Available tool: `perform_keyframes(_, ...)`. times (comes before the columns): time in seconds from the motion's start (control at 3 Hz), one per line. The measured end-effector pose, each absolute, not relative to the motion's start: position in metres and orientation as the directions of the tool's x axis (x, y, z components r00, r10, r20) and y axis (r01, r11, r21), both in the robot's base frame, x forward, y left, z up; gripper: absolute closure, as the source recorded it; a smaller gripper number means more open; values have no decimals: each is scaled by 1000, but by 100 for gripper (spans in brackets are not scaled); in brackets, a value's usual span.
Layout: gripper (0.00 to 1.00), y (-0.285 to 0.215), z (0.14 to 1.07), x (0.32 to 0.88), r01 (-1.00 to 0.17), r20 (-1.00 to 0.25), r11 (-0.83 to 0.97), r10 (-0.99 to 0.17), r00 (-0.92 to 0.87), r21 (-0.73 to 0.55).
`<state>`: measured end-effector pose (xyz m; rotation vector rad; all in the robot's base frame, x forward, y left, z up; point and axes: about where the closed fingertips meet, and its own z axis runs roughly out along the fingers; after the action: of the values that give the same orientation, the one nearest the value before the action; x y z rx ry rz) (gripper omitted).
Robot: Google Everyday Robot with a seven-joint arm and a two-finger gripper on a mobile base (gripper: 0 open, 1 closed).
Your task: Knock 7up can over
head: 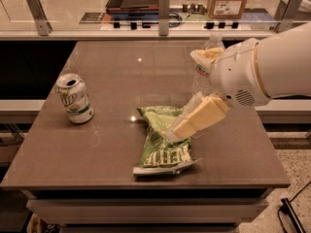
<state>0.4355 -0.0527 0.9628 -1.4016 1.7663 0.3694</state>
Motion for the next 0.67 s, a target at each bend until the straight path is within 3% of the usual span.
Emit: perform_keyframes(0.67, 0, -44, 954, 451, -907, -787, 335, -617, -8, -254)
